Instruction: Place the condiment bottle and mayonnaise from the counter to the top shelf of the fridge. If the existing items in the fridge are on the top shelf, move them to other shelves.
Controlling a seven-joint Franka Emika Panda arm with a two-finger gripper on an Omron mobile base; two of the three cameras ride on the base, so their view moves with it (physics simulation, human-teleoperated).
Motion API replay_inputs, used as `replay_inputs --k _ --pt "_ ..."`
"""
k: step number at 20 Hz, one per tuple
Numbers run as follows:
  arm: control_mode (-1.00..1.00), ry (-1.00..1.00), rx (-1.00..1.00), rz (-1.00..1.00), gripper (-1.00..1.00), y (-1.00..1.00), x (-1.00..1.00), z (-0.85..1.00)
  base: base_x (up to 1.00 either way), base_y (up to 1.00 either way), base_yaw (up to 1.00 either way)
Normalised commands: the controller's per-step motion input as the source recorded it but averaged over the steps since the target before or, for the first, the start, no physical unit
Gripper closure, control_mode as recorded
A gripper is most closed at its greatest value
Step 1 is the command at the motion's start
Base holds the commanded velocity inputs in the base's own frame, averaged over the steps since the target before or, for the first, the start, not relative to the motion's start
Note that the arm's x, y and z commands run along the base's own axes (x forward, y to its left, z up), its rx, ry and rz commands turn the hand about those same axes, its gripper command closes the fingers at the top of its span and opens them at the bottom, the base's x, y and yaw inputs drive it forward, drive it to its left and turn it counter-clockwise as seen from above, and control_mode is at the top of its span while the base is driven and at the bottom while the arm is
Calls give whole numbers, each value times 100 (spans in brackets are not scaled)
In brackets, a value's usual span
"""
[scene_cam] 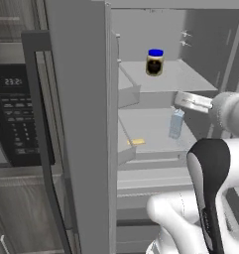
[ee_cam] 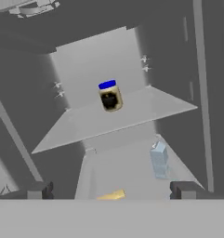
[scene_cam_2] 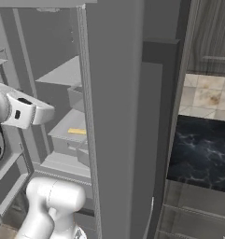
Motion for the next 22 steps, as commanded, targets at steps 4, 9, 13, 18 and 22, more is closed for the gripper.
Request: replay_inputs --k 4,9,13,18,22 --pt "100 1 0 0 -100 3 -25 -5 -75 1 0" --pt "100 0 0 0 -100 0 0 0 -100 1 0" --pt "100 0 0 0 -100 0 0 0 -100 0 0" --pt "100 0 0 0 -100 0 0 0 -100 -17 -7" --pt "100 0 0 0 -100 0 0 0 -97 -89 -30"
